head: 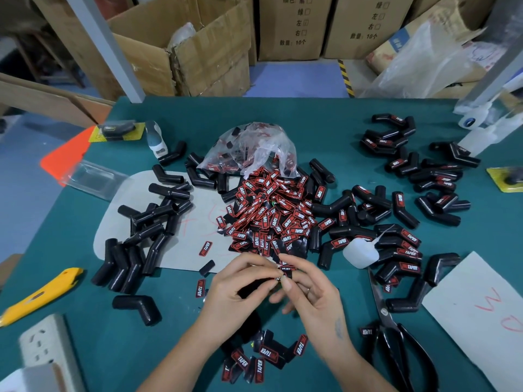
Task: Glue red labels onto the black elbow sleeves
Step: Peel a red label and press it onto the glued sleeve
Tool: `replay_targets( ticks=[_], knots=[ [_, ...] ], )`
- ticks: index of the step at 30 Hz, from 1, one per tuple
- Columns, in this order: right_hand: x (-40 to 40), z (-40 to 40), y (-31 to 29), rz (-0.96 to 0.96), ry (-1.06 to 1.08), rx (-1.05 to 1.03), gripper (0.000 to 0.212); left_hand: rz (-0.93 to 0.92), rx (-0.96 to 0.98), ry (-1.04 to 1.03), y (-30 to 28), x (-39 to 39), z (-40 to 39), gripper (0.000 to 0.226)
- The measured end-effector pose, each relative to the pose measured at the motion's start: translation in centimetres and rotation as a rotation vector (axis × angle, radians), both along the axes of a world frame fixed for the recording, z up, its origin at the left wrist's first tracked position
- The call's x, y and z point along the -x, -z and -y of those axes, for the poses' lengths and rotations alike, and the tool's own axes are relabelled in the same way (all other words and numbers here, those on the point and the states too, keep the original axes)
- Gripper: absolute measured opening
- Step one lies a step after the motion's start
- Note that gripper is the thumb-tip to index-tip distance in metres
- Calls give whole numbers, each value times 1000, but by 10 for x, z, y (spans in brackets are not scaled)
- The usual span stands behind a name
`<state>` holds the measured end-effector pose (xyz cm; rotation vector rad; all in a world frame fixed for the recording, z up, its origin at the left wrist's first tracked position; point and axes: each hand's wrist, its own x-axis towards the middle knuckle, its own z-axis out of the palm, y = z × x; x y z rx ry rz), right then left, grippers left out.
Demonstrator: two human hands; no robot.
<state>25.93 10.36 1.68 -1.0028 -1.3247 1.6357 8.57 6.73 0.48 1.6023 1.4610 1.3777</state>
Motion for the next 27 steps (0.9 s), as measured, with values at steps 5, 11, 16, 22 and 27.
replay_targets(
  ticks=[5, 11, 16, 22, 27],
  knots=[
    [1, 0, -1, -57, 18, 5, 38, -81, -125, -33, 3, -2, 1, 16],
    [-1, 0, 2, -68, 22, -8, 43, -105, -170, -17, 5, -1, 1, 16],
    [-1, 1, 3, -74, 30, -12, 44, -128, -199, 0, 5, -2, 1, 15],
    [-2, 1, 5, -80, 34, -7, 46, -182, -255, 26, 11, -1, 1, 16],
    [-4, 1, 3, -72, 16, -33, 48, -205, -300, 38, 12, 2, 1, 17]
  ],
)
